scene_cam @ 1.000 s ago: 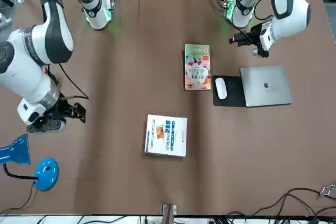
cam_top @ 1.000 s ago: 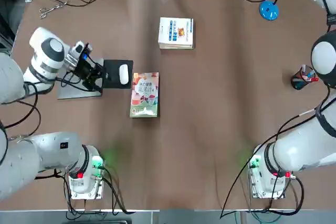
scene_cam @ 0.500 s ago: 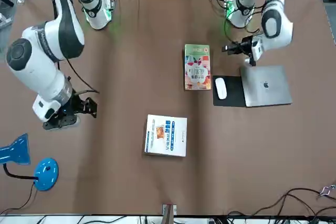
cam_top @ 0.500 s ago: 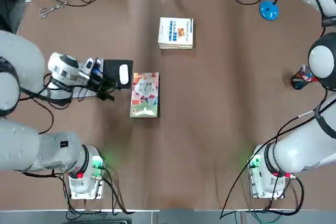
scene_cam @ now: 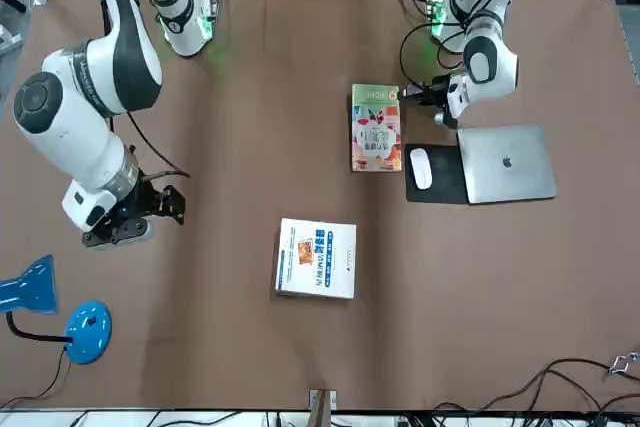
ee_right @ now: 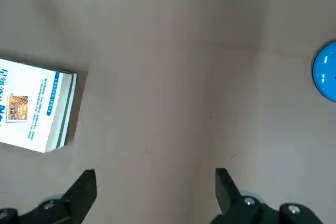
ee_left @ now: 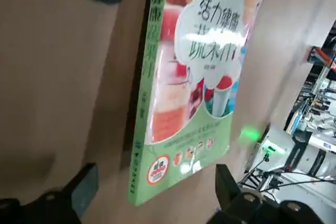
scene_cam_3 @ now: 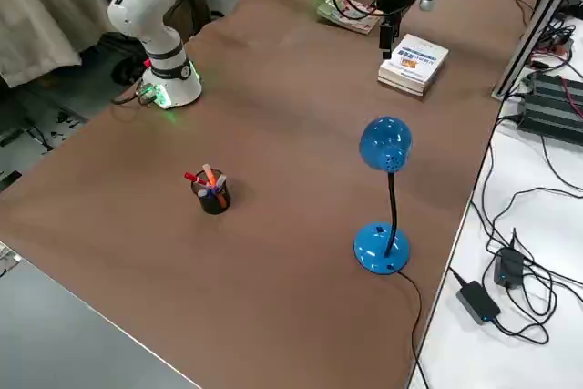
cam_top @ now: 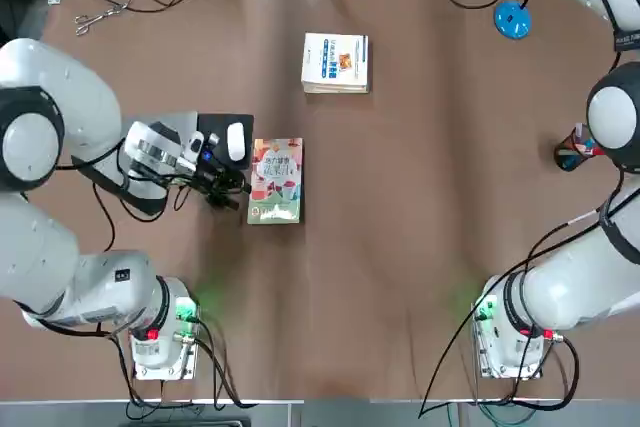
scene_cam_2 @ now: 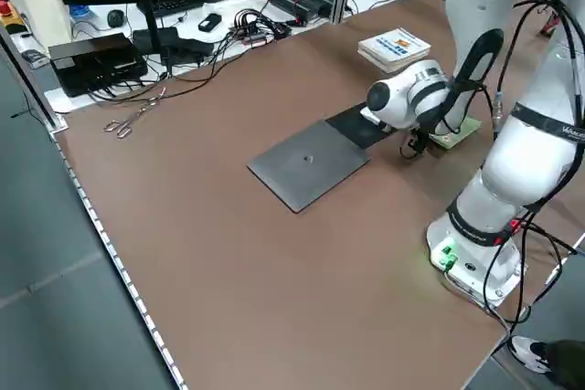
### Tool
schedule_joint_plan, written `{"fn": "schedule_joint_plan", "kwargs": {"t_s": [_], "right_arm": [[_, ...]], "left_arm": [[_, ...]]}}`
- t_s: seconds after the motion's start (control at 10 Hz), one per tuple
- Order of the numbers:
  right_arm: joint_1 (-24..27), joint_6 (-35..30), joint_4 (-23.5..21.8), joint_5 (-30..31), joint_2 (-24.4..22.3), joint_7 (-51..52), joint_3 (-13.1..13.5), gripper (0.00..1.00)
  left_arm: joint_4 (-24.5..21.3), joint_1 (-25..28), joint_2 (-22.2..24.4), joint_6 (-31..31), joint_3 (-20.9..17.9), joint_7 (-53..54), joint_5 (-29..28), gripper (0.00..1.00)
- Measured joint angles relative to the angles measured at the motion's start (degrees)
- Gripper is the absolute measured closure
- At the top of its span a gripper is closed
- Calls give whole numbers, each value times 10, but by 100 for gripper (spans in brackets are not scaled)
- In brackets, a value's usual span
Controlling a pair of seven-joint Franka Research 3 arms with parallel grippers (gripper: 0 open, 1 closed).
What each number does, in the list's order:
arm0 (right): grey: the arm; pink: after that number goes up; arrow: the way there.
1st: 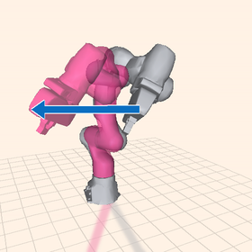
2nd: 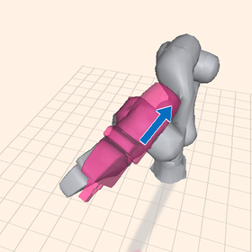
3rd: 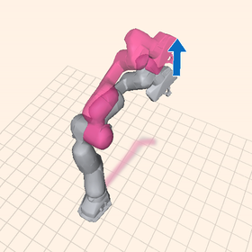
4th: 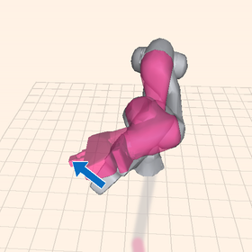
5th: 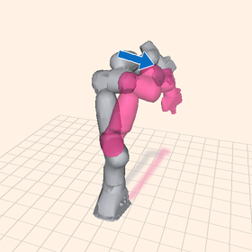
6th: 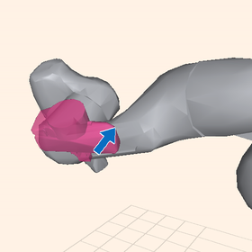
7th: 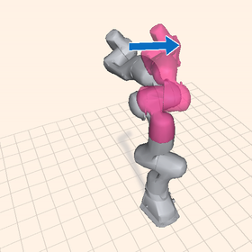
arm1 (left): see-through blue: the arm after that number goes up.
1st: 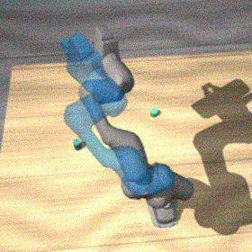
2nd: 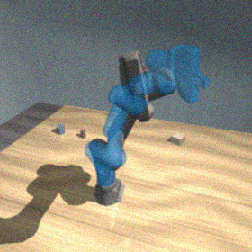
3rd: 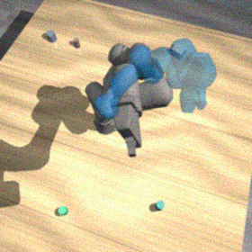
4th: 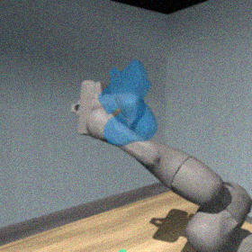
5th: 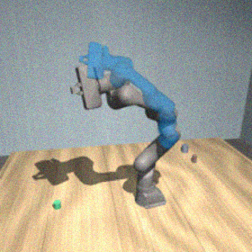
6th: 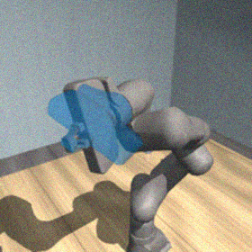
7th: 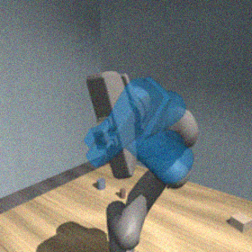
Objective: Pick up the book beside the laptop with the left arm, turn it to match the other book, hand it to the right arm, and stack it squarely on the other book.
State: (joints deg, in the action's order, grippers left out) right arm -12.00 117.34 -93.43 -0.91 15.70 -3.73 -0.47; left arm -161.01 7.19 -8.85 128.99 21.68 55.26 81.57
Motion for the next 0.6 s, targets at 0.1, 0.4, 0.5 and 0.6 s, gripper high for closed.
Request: {"fn": "schedule_joint_plan", "kwargs": {"t_s": [0.1, 0.4, 0.5, 0.6], "right_arm": [[0, 0, 0, 0, 0, 0, 1, 0], [-2, -1, 0, 0, 0, 0, -1, 0], [-4, -1, 0, 0, 0, 0, -2, 0], [-5, -1, 0, 0, 0, 0, -2, 0]], "left_arm": [[5, 2, -23, 0, 0, 21, 10, 4], [20, 3, -57, 0, 12, 45, 49, 6], [24, 3, -59, 0, 24, 45, 62, 6], [29, 2, -64, 0, 33, 45, 70, 8]]}}
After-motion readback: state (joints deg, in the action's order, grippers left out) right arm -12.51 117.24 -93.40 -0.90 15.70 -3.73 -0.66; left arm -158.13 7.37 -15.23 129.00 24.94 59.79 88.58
